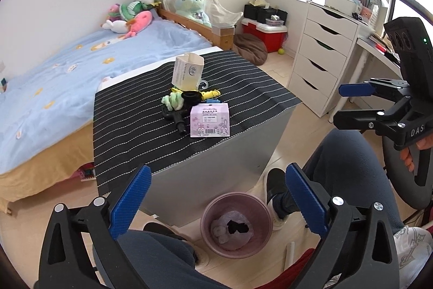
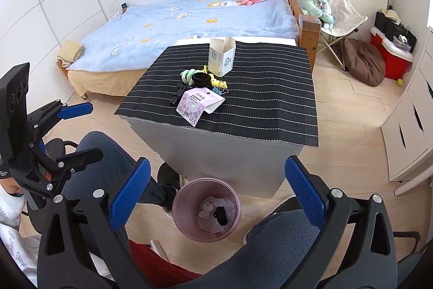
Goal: Collect trash
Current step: 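Move the black sock over the pink bin and open the left tool, then reach the left tool to the lilac pencil-cap box and close on it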
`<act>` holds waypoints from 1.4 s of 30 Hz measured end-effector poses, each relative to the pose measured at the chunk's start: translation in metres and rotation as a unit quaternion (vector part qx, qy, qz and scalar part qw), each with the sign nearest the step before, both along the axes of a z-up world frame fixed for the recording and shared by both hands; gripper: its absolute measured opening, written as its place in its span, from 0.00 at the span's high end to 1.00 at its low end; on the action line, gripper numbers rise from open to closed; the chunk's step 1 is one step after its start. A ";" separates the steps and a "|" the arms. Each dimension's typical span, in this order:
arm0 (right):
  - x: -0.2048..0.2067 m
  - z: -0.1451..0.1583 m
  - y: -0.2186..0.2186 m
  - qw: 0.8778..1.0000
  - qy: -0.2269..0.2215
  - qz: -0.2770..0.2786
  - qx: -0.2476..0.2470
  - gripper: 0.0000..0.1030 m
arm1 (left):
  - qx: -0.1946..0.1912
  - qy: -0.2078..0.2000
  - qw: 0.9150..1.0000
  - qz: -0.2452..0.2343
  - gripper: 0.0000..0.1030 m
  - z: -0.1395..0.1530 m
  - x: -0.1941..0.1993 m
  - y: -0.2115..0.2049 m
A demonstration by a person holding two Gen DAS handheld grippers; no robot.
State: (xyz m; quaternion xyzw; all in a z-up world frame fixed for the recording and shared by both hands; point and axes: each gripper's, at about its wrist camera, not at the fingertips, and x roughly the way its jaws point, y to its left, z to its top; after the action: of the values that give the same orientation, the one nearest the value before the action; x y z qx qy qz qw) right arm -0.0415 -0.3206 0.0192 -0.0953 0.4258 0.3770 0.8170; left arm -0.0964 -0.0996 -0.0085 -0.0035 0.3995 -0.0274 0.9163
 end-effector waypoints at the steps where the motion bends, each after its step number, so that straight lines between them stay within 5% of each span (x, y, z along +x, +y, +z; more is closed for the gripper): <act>1: 0.000 0.000 0.001 1.000 0.000 0.000 0.000 0.05 | -0.001 -0.001 1.000 0.001 0.07 0.001 0.000 0.001; 20: 0.042 -0.003 0.017 1.000 -0.003 -0.010 -0.022 0.05 | -0.004 0.000 1.000 -0.006 0.07 0.008 0.059 0.012; 42: 0.065 -0.021 0.004 0.999 0.019 -0.037 -0.027 0.05 | -0.021 0.102 0.994 -0.024 0.07 -0.048 0.153 0.016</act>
State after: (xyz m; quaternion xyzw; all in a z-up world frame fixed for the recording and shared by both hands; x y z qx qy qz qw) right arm 0.0233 -0.3164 -0.0019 -0.0949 0.4546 0.3367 0.8192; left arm 0.0563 -0.0837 -0.0564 -0.0156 0.4903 -0.0570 0.8696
